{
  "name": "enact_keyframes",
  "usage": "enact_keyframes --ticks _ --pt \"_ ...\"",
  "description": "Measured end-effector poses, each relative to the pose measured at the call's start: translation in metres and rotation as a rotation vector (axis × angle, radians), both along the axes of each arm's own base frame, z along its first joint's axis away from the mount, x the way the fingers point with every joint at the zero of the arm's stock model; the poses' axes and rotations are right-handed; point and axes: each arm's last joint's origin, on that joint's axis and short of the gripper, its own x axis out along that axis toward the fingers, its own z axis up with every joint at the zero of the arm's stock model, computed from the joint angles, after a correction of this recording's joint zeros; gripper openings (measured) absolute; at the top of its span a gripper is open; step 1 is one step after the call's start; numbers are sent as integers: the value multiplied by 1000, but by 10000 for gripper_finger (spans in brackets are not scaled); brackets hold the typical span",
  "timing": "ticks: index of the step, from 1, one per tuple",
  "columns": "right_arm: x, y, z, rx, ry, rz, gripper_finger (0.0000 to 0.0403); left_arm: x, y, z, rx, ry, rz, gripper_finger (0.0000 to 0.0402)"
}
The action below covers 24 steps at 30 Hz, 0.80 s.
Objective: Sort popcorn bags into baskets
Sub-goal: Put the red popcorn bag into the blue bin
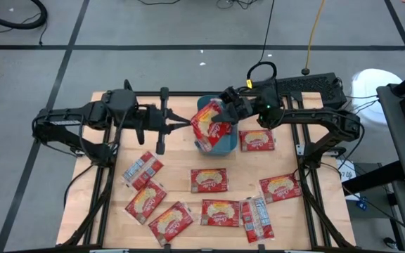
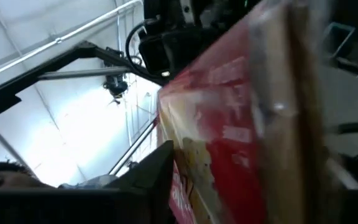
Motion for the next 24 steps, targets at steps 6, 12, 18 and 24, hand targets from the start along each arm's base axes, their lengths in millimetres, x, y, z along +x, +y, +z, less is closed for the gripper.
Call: enact_keyframes --ticks 6,12,18,24 --pt "-7 -8 6 -37 -43 -72 53 -9 4 -4 -108 65 159 37" --pt "-17 -17 14 -70 -71 -125 23 -19 10 -5 -280 64 304 123" --pt "-31 -28 21 -99 5 -228 26 -42 14 6 -479 -2 356 218" --pt "-54 -31 33 -169 70 -500 24 -70 25 21 -622 -155 500 243"
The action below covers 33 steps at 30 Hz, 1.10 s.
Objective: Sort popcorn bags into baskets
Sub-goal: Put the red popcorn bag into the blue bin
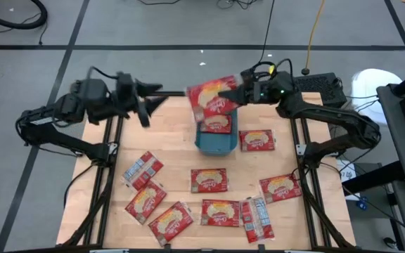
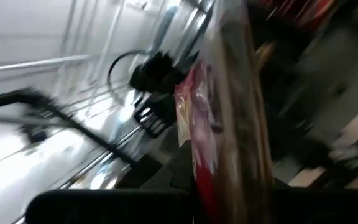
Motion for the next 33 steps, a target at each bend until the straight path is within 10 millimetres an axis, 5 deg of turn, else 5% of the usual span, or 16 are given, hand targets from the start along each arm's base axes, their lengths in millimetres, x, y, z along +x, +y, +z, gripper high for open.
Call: enact_keyframes --ticks 8,15,21,33 --pt "-20 5 14 -45 -9 -339 26 -10 10 4 -295 -194 134 244" --pt "-21 7 13 -34 9 -358 26 25 38 -13 -648 -166 -109 244" --pt "-17 6 5 3 87 -309 26 64 60 -29 -708 -127 -245 247" --pt "-17 7 5 12 89 -284 26 100 99 -54 -824 -118 -332 367"
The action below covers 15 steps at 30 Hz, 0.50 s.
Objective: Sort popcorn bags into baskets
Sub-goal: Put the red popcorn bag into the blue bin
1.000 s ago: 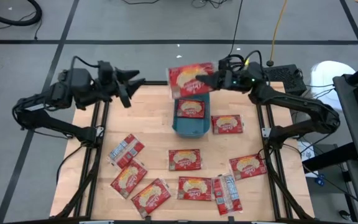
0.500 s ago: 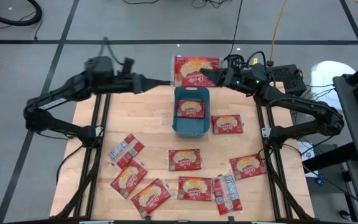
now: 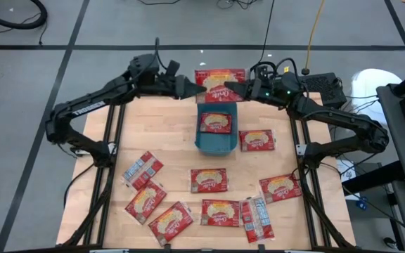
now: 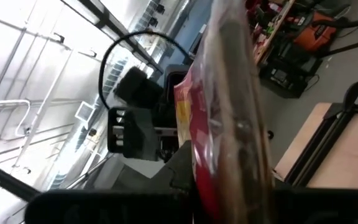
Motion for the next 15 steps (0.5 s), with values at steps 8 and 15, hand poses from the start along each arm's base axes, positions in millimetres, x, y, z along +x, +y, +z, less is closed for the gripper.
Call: enact_keyframes --ticks 8,15 --pt "2 -1 -2 19 9 2 26 -11 4 14 119 -79 29 378" --pt "12 -6 -14 57 44 0 27 7 12 -1 144 -53 15 363"
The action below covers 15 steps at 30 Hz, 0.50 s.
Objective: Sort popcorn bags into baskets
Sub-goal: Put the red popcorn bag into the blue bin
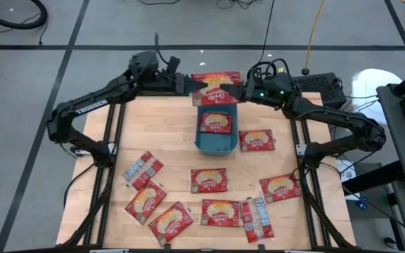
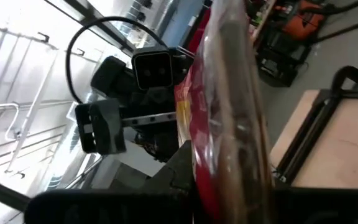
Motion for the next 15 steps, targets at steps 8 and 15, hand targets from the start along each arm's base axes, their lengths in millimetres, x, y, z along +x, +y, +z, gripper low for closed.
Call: enact_keyframes --ticks 8,15 --pt "3 -3 -4 18 11 -2 32 6 0 -6 13 19 -16 249" --pt "1 -8 -4 -3 11 -14 33 6 0 -7 33 36 -13 123"
